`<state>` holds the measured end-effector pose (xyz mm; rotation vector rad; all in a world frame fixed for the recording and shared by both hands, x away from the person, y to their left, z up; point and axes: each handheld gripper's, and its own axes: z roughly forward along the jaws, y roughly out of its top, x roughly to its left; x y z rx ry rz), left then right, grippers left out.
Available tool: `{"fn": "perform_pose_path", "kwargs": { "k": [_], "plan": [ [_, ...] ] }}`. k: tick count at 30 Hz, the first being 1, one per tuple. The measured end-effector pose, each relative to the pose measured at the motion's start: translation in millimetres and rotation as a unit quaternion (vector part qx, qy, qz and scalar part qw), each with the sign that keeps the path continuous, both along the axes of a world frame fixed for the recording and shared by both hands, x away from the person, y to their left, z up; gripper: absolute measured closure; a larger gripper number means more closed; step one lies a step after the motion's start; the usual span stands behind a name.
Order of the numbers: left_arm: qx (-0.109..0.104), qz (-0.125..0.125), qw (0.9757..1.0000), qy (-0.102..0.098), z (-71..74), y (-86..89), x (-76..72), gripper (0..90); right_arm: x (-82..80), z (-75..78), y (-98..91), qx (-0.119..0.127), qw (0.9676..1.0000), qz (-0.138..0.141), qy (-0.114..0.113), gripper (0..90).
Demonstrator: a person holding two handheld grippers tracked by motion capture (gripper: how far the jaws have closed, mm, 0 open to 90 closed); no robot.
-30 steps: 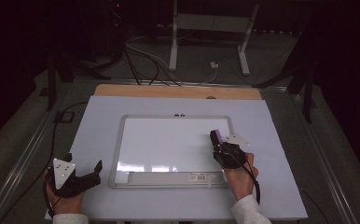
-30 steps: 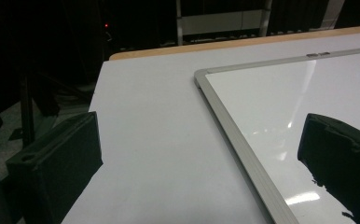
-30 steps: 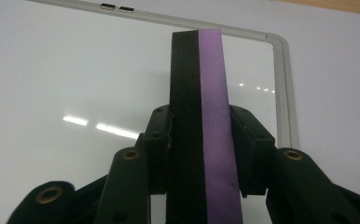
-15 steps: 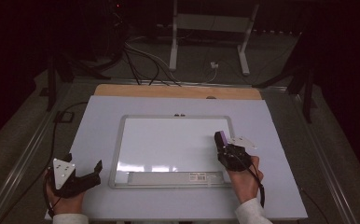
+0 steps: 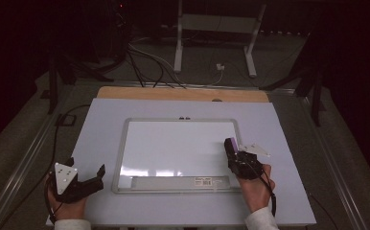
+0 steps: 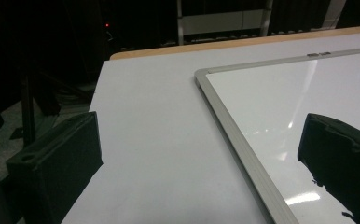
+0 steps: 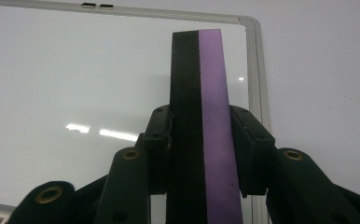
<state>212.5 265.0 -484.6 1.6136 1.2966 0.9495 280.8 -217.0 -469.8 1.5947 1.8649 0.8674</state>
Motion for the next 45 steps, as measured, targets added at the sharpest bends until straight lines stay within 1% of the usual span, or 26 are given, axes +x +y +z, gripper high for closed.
{"fn": "perform_pose_path", "kwargs": {
  "k": [5,13,25,27,33,38,41,42,45],
  "plan": [
    [-0.001,0.001,1.0,-0.001,0.0,0.0,-0.1,0.4,-2.8,-0.9,-3.7,0.004,1.0,-0.005,0.001,63.2],
    [0.0,0.0,1.0,0.0,0.0,-0.1,-0.3,0.4,-9.5,-4.7,-9.4,0.017,0.9996,-0.019,0.012,63.2],
    [0.001,-0.001,1.0,0.0,0.2,-0.7,-0.3,0.4,-24.0,-18.1,-14.4,0.012,0.999,-0.031,0.029,63.2],
    [0.0,-0.001,1.0,0.0,0.3,-0.6,-0.4,0.4,-26.7,-19.0,-15.1,0.015,0.9991,-0.034,0.023,63.2],
    [-0.001,0.0,1.0,-0.001,0.2,-0.8,-0.4,0.4,-31.6,-19.1,-16.7,0.017,0.9987,-0.043,0.022,63.2],
    [0.0,-0.001,1.0,-0.001,0.3,-1.0,-0.5,0.4,-33.2,-19.4,-17.9,0.027,0.998,-0.052,0.024,62.8],
    [-0.001,0.0,1.0,-0.001,0.2,-1.0,-0.3,0.4,-32.1,-20.3,-18.3,0.034,0.9977,-0.051,0.029,60.9],
    [-0.001,0.0,1.0,-0.001,0.2,-0.9,-0.4,0.4,-31.8,-20.4,-18.6,0.036,0.9977,-0.049,0.028,58.8],
    [0.0,0.0,1.0,0.0,0.2,-0.4,-0.4,0.4,-30.8,-20.3,-20.1,0.038,0.9983,-0.043,0.015,50.0]
  ]
}}
